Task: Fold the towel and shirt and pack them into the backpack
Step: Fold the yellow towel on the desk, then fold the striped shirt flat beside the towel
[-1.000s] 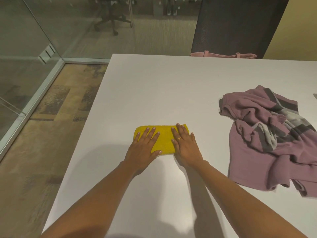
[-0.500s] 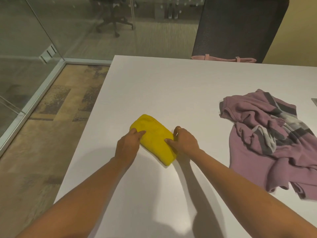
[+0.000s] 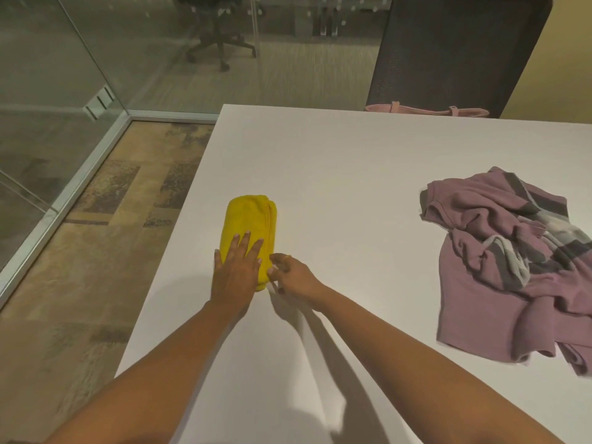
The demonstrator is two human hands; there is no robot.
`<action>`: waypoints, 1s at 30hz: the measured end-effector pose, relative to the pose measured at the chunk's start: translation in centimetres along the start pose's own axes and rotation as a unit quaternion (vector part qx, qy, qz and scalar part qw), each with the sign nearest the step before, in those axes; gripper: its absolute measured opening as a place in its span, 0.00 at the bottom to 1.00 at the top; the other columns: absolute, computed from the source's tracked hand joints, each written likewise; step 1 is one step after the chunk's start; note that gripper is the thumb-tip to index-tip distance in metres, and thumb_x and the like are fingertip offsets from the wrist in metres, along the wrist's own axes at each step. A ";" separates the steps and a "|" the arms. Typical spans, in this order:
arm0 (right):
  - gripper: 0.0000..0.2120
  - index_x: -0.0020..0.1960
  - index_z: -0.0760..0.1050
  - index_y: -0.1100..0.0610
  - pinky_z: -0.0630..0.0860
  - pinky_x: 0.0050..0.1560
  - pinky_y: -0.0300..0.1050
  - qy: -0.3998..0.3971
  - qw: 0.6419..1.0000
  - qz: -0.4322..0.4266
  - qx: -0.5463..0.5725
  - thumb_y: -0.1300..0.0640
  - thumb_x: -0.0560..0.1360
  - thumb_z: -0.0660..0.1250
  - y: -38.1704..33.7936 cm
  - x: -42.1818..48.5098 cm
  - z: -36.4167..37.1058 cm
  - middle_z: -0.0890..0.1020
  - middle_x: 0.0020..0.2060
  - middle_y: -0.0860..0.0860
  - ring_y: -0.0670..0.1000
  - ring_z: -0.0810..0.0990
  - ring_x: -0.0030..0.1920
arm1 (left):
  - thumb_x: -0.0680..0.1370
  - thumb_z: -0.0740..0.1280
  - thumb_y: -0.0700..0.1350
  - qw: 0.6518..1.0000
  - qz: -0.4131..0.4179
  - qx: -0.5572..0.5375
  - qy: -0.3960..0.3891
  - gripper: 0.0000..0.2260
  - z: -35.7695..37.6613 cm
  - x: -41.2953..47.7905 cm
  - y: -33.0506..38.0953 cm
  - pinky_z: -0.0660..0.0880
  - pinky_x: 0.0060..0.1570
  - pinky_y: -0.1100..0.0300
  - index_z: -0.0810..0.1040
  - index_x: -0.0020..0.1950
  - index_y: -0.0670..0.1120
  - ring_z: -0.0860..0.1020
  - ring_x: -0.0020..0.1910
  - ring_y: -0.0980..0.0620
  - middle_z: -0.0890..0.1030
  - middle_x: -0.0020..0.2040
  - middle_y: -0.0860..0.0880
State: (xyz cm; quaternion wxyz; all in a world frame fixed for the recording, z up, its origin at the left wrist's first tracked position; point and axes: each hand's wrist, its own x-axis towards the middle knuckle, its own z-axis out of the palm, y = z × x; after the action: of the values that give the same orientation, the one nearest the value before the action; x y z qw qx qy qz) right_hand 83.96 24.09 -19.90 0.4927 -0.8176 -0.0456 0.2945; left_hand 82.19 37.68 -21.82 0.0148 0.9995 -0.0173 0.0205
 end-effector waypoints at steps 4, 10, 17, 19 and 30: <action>0.21 0.71 0.63 0.63 0.65 0.55 0.39 0.011 1.000 0.000 0.004 0.59 0.79 0.59 0.6 -0.3 -0.7 0.69 0.69 0.58 0.50 0.73 0.59 | 0.71 0.73 0.42 0.999 -0.013 -0.007 -0.042 0.23 0.2 -0.4 -1.3 0.71 0.51 0.31 0.74 0.65 0.44 0.74 0.63 0.36 0.75 0.65 0.40; 0.17 0.66 0.69 0.65 0.65 0.63 0.42 0.042 0.997 -0.010 -0.058 0.61 0.78 0.60 1.1 -1.2 -2.2 0.75 0.64 0.59 0.56 0.72 0.65 | 0.70 0.73 0.41 0.997 -0.001 0.022 -0.069 0.25 -0.1 -0.2 -3.2 0.71 0.51 0.32 0.74 0.66 0.44 0.74 0.63 0.36 0.74 0.66 0.40; 0.13 0.58 0.76 0.63 0.69 0.55 0.40 0.078 0.992 0.000 -0.097 0.60 0.76 0.63 2.6 -3.4 -4.0 0.79 0.58 0.57 0.55 0.76 0.59 | 0.82 0.49 0.49 0.994 -0.042 -0.010 -0.100 0.21 -1.9 -0.3 -2.0 0.52 0.72 0.43 0.52 0.76 0.52 0.49 0.77 0.48 0.50 0.78 0.49; 0.12 0.58 0.76 0.60 0.70 0.55 0.41 0.108 0.986 0.004 -0.126 0.58 0.76 0.63 3.5 -4.6 -5.0 0.78 0.58 0.55 0.53 0.76 0.60 | 0.82 0.50 0.50 0.997 -0.016 -0.048 -0.059 0.21 -2.2 -1.1 -0.8 0.54 0.71 0.42 0.58 0.75 0.51 0.54 0.76 0.47 0.55 0.77 0.48; 0.18 0.65 0.69 0.55 0.66 0.61 0.55 0.359 0.837 0.158 -0.383 0.50 0.77 0.61 11.2 -15.7 -14.6 0.63 0.70 0.55 0.56 0.59 0.70 | 0.81 0.50 0.56 0.988 0.013 0.059 -0.143 0.23 -1.7 -4.3 1.5 0.51 0.72 0.42 0.57 0.75 0.51 0.48 0.77 0.50 0.52 0.77 0.52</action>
State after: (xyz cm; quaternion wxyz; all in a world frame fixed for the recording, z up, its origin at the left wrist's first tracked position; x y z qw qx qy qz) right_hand 76.37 1.28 -17.36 0.0689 -0.9854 0.1552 0.0137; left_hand 77.80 36.40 -20.27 -0.0468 0.9910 -0.0313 -0.1215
